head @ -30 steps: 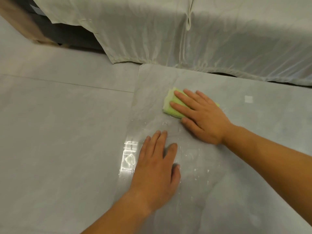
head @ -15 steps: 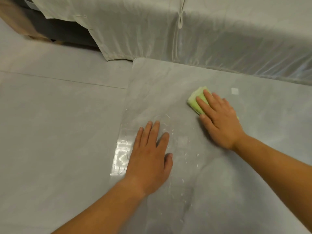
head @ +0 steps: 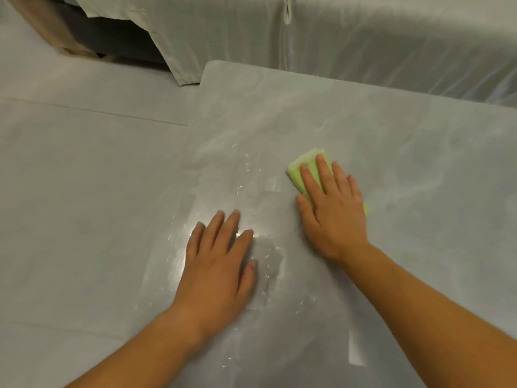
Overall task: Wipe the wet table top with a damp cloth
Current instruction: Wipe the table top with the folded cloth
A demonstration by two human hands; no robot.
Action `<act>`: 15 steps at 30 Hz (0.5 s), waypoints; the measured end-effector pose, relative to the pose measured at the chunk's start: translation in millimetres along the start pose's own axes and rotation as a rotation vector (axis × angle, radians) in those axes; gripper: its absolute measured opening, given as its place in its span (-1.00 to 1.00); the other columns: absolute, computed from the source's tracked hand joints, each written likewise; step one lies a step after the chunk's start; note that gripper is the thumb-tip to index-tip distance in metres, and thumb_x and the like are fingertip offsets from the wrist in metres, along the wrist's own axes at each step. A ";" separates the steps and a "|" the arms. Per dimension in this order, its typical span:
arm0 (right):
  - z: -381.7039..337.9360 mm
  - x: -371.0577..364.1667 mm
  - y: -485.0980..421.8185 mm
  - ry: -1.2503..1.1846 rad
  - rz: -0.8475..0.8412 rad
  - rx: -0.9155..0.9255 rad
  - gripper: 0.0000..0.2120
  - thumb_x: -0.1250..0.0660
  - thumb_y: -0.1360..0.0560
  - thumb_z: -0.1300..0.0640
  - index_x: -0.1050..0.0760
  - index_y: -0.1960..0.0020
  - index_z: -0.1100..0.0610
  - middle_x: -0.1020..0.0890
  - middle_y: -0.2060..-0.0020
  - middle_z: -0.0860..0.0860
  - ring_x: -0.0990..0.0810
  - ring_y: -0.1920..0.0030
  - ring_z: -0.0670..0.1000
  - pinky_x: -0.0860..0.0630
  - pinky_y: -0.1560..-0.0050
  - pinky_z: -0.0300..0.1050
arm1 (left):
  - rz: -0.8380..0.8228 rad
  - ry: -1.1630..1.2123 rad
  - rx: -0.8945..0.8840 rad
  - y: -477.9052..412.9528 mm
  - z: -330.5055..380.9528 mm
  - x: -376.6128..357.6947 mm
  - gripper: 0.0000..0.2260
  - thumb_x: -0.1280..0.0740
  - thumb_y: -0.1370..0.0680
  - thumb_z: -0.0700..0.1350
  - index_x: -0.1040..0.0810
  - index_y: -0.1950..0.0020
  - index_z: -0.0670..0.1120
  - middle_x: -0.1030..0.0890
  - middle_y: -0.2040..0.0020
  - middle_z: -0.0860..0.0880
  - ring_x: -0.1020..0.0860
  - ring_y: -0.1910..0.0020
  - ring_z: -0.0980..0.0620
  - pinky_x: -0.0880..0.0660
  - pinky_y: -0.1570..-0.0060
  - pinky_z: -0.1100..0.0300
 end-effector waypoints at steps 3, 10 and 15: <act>-40.2 -16.9 76.4 0.036 -0.032 0.248 -0.47 0.06 -0.66 -0.17 -0.10 -0.61 -0.09 -0.03 -0.63 -0.01 0.03 -0.62 0.14 0.00 -0.57 0.22 | -0.013 0.043 0.027 8.4 -7.2 -1.5 -0.53 0.03 -0.60 0.10 -0.26 -0.51 0.10 -0.06 -0.62 0.02 0.12 -0.59 0.01 0.21 -0.52 -0.01; 9.5 -11.7 104.8 0.092 -0.058 0.271 -0.48 0.04 -0.64 -0.15 -0.16 -0.59 -0.11 -0.12 -0.61 0.01 -0.10 -0.60 0.17 -0.05 -0.55 0.23 | -0.091 -0.038 -0.009 7.9 -10.4 -4.9 -0.47 0.05 -0.58 0.06 -0.10 -0.58 0.13 0.07 -0.62 0.05 0.18 -0.59 -0.01 0.26 -0.50 -0.03; -31.1 -24.2 144.5 0.035 -0.031 0.096 -0.42 0.04 -0.62 -0.19 -0.10 -0.61 -0.08 -0.05 -0.63 0.03 -0.01 -0.61 0.18 -0.05 -0.54 0.26 | -0.133 -0.091 -0.044 9.9 -12.5 -10.1 -0.42 0.08 -0.55 0.04 0.02 -0.60 0.13 0.15 -0.62 0.05 0.26 -0.57 0.01 0.26 -0.52 -0.05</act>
Point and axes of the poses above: each hand's wrist, its own y-axis away from the middle knuckle, its own x-axis out of the back of the hand, z = x × y, the point moved 8 cm from there along -y, towards the middle knuckle
